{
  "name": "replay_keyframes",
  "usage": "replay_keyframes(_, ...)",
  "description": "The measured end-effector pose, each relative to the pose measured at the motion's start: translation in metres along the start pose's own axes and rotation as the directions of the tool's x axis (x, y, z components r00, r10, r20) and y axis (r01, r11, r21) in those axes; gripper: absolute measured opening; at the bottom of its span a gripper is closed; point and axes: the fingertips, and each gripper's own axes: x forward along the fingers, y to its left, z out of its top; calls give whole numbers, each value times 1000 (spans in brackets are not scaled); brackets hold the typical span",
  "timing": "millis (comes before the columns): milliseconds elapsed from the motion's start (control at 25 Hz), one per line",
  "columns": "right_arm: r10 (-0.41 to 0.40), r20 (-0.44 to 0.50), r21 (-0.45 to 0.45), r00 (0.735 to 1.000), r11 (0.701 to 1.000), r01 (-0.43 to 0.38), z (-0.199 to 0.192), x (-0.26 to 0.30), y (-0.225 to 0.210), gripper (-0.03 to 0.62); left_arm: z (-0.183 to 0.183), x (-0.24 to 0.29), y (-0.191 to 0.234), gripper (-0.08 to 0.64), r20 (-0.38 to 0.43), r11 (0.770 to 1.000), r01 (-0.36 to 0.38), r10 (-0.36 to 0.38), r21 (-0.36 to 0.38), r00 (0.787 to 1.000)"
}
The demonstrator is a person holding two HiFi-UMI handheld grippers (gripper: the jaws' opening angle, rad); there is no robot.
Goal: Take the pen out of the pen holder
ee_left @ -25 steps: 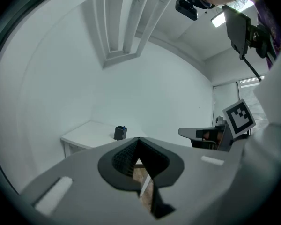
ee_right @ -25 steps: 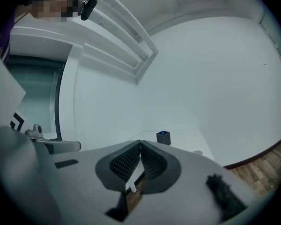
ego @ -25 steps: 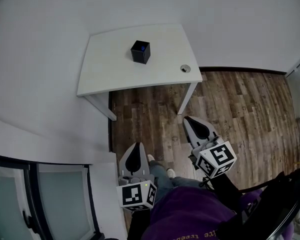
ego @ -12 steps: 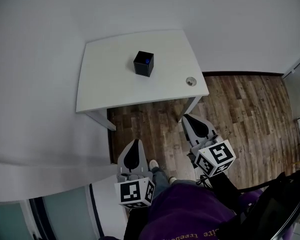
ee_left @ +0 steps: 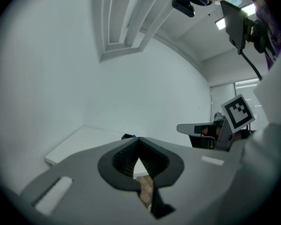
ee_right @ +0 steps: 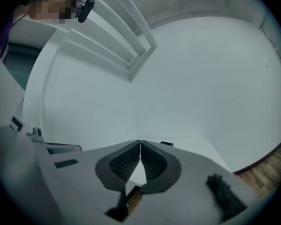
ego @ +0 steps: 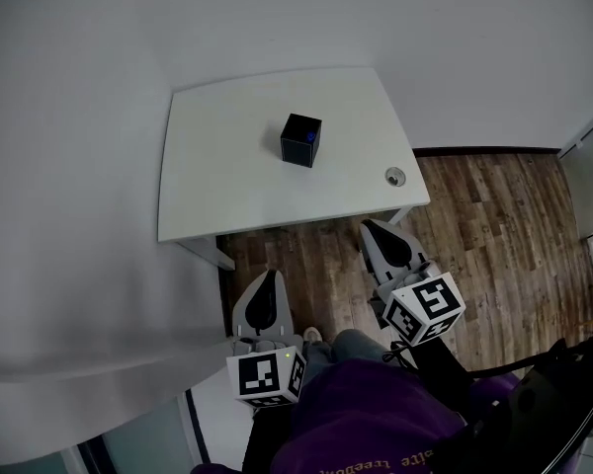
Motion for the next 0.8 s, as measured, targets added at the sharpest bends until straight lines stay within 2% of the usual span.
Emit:
replay_keyframes(480,-32,-40,-18,999,999,32,-1,46,-29,12,5,52,8,6,5,999,53,-53,-11,999)
replay_keyframes(680,-19,-40,-20,999,1000,18,7,81,-60,12,16,95,5,6,52,996,83,-85,23,995)
replay_keyframes(800,-8,-41,-11,999,1000,7,12,105,-81,12,20,126,2,6,44,995,90,-92,44,995)
